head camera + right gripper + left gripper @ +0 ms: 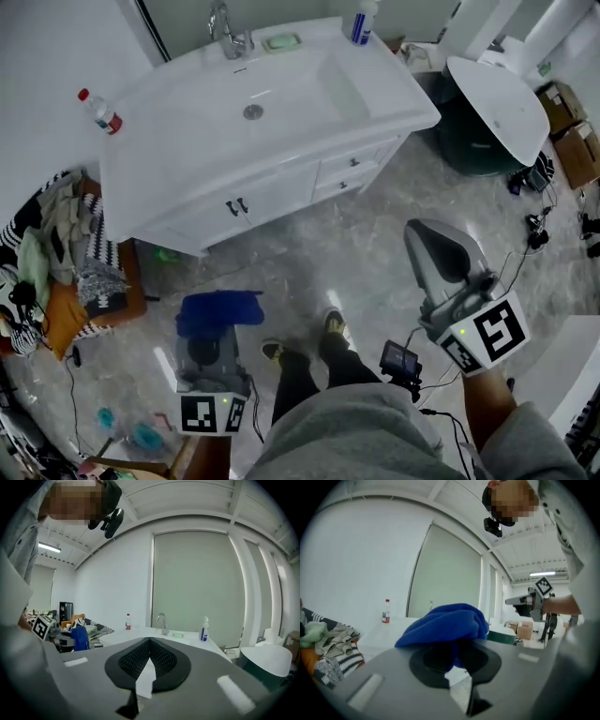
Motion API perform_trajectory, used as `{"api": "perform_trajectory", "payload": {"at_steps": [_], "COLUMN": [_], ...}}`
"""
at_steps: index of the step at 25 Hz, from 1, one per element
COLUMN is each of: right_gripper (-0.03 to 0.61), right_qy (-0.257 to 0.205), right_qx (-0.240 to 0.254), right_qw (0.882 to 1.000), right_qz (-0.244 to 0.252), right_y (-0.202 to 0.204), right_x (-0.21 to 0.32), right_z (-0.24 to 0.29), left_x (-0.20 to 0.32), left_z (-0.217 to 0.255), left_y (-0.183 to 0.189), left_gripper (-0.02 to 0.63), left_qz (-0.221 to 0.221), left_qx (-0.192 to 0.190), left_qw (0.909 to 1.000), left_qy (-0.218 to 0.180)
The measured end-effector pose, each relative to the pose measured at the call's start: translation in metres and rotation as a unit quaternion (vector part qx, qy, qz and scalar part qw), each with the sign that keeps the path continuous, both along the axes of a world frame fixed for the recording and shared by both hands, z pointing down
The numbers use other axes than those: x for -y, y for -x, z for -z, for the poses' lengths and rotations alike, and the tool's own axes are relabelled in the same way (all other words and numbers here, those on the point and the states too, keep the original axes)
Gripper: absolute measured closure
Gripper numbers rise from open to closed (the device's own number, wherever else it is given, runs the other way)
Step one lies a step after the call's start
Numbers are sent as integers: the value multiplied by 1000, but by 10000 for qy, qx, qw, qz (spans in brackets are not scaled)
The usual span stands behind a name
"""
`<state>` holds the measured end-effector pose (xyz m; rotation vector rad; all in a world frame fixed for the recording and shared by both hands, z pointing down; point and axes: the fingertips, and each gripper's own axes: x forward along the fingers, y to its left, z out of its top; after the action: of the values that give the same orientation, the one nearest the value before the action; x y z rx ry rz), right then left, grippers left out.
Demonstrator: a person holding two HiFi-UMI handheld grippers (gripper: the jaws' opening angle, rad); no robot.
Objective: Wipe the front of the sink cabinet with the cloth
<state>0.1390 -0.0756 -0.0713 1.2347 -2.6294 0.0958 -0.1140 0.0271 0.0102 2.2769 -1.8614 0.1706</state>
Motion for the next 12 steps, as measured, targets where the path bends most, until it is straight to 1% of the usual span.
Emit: {"api": "perform_trajectory", "payload": {"at_steps": [2,4,8,12], "right_gripper": [581,581,581,581], "right_qy": [-132,-163,-79,-44], "right_qx": [36,114,260,367], "right_qw": [9999,9998,9995,9993], "right_qz": [-69,-82,-144,-72], "right_y": [-3,-2,0,8], "right_x": [-9,-16,-26,-31], "right_z": [14,18,21,22], "left_x": [-4,-10,-22,-32], "left_z": [20,35,52,62], "left_y": [-5,-8,-6,7], "left_gripper": [566,566,566,566], "left_qz": [-45,-24,152,358], "left_qx": [48,109,-121,-170], "left_qw": [9999,9997,9993,9984], "left_qy": [-129,-237,-306,-391]}}
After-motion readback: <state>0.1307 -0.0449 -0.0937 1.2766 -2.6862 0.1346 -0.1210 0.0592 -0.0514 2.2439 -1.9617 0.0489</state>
